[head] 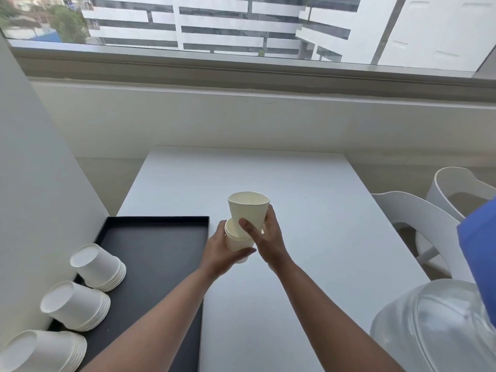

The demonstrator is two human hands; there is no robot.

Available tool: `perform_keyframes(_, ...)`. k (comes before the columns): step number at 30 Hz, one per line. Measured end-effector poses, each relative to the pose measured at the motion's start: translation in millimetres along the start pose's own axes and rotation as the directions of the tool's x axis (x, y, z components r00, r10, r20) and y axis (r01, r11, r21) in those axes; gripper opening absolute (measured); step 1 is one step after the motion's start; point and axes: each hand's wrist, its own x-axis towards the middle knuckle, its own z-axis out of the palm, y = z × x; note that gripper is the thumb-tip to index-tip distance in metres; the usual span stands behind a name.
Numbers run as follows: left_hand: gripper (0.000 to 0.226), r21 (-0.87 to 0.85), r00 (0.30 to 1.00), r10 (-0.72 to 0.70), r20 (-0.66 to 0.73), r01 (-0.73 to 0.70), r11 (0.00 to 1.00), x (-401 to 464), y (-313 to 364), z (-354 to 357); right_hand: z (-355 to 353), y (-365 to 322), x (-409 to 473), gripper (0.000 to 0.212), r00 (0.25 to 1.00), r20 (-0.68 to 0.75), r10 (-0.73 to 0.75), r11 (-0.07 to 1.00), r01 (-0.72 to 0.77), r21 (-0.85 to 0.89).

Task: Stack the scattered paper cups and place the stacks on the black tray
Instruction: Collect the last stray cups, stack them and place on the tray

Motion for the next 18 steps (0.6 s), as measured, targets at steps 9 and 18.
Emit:
perform_keyframes(9, 0.062, -0.047, 0.998, 0.044, 0.034, -0.042, 0.998, -19, 9, 7, -2, 0, -27, 0.057, 0.999, 0.021, 0.039, 0.993, -0.036, -0.109)
perform_keyframes(18, 0.059, -0.023, 0.997, 0.048, 0.059, -0.046, 0.999, -29, 3, 5, -5, -11, -46, 0.046, 0.936, -0.070, -0.346, 0.864, 0.289, -0.413)
